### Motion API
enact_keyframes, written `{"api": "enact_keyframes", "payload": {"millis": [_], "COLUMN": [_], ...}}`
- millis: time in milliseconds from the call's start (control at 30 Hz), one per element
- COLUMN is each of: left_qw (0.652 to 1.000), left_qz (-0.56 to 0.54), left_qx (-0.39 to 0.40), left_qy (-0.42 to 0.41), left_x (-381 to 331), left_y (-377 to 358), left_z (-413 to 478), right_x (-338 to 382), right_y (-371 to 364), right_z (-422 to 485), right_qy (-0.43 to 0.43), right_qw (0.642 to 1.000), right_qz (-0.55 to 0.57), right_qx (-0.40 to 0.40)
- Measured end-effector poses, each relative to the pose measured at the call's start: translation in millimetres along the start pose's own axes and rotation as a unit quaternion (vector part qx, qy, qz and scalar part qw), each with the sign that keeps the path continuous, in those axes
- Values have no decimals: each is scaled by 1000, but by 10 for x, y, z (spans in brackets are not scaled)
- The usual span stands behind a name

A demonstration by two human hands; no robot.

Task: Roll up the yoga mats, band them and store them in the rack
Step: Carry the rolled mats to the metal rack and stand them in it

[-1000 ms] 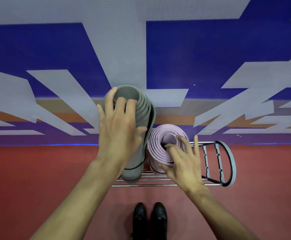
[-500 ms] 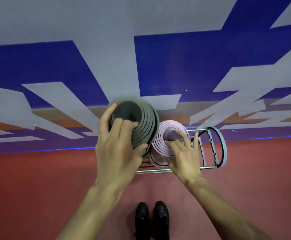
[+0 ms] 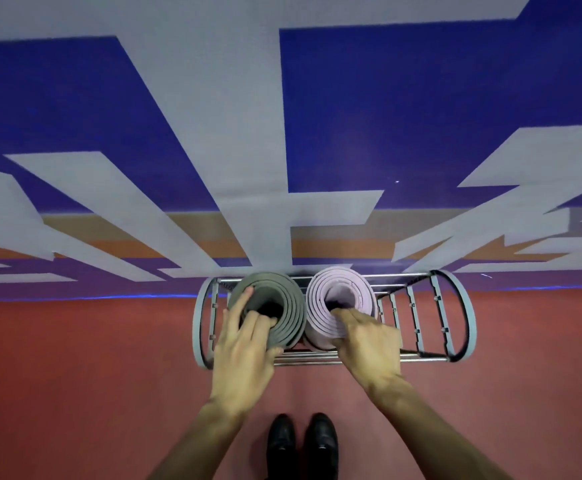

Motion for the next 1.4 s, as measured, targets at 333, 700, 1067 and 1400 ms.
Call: {"api": "enact_keyframes", "payload": {"millis": [333, 700, 1067, 1400], "left_qw": [997, 992, 988, 982], "left_qz": [52, 115, 94, 176], "left_qx": [51, 8, 55, 65], "left_qy": [-3, 55, 109, 1], "left_x": [495, 911, 1163, 946], "left_y": [-777, -862, -942, -837], "left_z": [-133, -164, -47, 2], "right_x": [12, 282, 282, 155], "right_y": [-463, -726, -1090, -1071], "right_z": [103, 101, 236, 221], "right_qy": [12, 51, 61, 49], "right_qw": [998, 985, 990, 995], "right_qz": [30, 89, 16, -21], "right_qx": [-59, -142, -129, -87]}}
Point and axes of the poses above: each hand's wrist, its own z-axis towards the middle knuckle, its own y-axis out of the back of the hand, x = y × z, the point moved 4 cm from there along z, towards the middle knuckle, and after that the axes turned 6 degrees about -x, right-handed, at the moved point
